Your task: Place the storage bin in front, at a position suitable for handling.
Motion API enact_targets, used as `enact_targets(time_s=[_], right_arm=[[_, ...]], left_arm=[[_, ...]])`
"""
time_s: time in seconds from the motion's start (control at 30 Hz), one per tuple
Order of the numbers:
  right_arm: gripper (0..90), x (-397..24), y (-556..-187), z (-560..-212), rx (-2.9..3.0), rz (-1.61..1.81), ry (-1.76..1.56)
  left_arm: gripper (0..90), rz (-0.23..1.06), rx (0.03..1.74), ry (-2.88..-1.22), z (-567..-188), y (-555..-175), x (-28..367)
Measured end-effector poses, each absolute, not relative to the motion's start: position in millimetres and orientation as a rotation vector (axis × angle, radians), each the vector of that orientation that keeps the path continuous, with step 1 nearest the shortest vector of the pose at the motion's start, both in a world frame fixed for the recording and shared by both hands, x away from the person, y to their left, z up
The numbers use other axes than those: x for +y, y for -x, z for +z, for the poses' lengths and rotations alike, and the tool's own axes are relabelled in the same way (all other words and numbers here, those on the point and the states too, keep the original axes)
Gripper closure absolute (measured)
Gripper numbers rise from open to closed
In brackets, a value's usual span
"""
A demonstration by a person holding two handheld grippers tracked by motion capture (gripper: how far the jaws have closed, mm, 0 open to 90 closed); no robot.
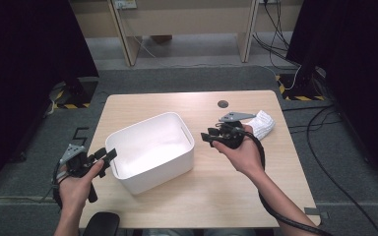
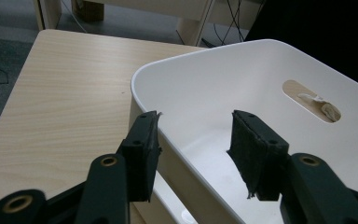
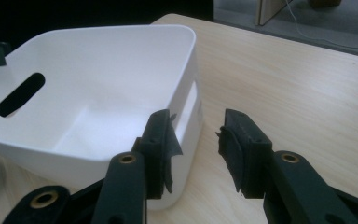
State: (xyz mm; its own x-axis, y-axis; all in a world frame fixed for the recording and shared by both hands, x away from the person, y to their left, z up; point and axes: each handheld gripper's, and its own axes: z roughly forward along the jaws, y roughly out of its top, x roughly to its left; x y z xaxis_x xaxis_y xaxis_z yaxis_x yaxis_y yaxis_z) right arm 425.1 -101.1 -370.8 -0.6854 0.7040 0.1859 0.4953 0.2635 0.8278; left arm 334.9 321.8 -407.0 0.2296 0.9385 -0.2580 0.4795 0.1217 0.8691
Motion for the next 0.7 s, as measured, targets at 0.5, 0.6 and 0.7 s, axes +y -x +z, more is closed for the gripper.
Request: enact_targets(time_s=[0.5,0.6,0.7], right_arm=[[71.7,-43,-451,-377,2.439,1.202,-1.182],[76.4,-41,-453,-378,2.429,1.148,-1.184],[77.9,-46,-452,-379,2.422,1.089,-1.200]], left_arm=[[58.9,0.635,1.460,-1.582,-413,-344,315],[61.0,0.656,1.459,-1.602,-412,-351,309],[63.0,0.678,1.443,-1.650,-410,-365,300]])
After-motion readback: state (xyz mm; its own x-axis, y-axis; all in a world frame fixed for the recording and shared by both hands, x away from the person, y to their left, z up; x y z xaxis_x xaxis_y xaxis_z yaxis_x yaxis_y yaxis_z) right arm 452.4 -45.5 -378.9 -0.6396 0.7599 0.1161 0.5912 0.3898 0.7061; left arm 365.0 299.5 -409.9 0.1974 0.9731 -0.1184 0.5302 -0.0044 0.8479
